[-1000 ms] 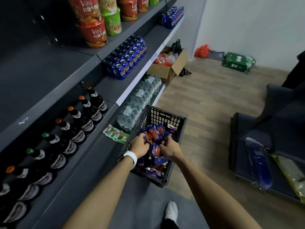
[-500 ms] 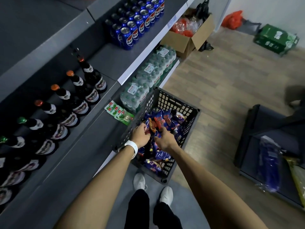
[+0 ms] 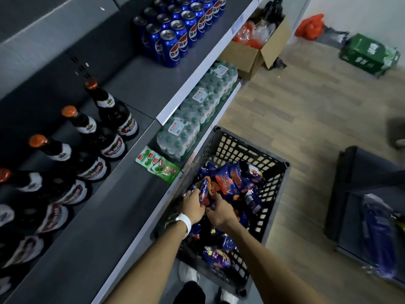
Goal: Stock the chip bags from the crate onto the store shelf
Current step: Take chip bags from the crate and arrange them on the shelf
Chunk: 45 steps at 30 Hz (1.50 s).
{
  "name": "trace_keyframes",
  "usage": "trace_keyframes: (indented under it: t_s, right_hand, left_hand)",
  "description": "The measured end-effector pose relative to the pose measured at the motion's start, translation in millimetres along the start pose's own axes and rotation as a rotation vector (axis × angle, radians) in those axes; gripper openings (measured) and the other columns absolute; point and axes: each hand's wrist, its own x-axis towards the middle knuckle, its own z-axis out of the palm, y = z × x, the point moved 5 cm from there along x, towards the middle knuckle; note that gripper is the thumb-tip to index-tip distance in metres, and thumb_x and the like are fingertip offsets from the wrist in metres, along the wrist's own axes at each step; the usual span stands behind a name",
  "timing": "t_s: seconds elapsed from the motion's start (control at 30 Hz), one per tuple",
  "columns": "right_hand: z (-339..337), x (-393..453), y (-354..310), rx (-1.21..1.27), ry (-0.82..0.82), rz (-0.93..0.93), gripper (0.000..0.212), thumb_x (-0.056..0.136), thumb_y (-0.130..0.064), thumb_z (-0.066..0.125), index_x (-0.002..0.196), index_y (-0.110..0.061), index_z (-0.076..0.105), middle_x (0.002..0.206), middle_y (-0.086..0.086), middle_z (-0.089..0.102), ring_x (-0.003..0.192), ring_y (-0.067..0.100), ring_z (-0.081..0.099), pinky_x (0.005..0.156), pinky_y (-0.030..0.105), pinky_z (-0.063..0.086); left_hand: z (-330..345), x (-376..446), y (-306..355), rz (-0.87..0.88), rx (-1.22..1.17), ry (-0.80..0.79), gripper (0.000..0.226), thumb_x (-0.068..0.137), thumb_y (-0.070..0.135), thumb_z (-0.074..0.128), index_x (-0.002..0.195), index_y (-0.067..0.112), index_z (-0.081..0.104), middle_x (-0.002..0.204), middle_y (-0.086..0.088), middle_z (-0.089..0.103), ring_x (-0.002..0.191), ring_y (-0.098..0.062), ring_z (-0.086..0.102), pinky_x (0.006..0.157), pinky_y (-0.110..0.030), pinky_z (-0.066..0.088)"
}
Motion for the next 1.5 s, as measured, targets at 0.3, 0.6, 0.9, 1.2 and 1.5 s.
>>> trace_keyframes:
  t_s: [0.3, 0.6, 0.9, 1.2, 1.5]
  right_hand:
    - [29, 50, 22, 0.014, 0.032, -0.002, 0.038, 0.09, -0.022, 0.056, 0.127, -0.015, 0.049, 0.119, 0.012, 0.063, 0.098, 0.026, 0.059, 0.078, 0.03, 0.043]
    - [1, 90, 39, 0.072, 0.255, 0.043, 0.054, 0.089, -0.016, 0.061, 0.139, -0.014, 0.039, 0.136, 0.013, 0.041, 0.112, 0.033, 0.055, 0.1, 0.047, 0.049]
    - [-44, 139, 75, -0.015, 0.214, 0.238, 0.101, 0.078, -0.042, 0.081, 0.155, -0.042, 0.016, 0.165, 0.018, 0.004, 0.151, 0.04, 0.008, 0.118, 0.063, 0.02]
    - [-51, 138, 68, 0.05, 0.263, -0.021, 0.091, 0.059, -0.048, 0.09, 0.132, -0.028, 0.039, 0.126, 0.002, 0.062, 0.11, 0.022, 0.061, 0.096, 0.047, 0.051]
    - [-60, 121, 65, 0.003, 0.246, -0.159, 0.091, 0.062, -0.059, 0.086, 0.137, -0.026, 0.048, 0.12, 0.001, 0.05, 0.101, 0.015, 0.053, 0.086, 0.029, 0.048]
  left_hand:
    - [26, 38, -10, 0.219, 0.487, 0.183, 0.043, 0.091, 0.007, 0.049, 0.133, 0.013, 0.045, 0.131, -0.012, 0.048, 0.122, -0.032, 0.042, 0.099, -0.039, 0.039]
    - [40, 44, -11, 0.287, 0.649, 0.21, 0.033, 0.088, 0.002, 0.05, 0.12, 0.011, 0.056, 0.121, -0.011, 0.058, 0.118, -0.031, 0.045, 0.097, -0.04, 0.034]
    - [12, 52, 13, 0.441, 0.459, 0.178, 0.026, 0.096, 0.004, 0.042, 0.113, 0.011, 0.061, 0.122, -0.008, 0.039, 0.116, -0.03, 0.04, 0.089, -0.04, 0.041]
    - [15, 72, 14, 0.442, 0.207, 0.028, 0.017, 0.088, -0.002, 0.052, 0.098, 0.007, 0.063, 0.114, -0.004, 0.037, 0.101, -0.021, 0.043, 0.074, -0.028, 0.033]
    - [17, 83, 15, 0.356, 0.186, 0.018, 0.051, 0.077, -0.007, 0.065, 0.119, 0.013, 0.045, 0.122, -0.002, 0.034, 0.097, -0.026, 0.058, 0.081, -0.044, 0.052]
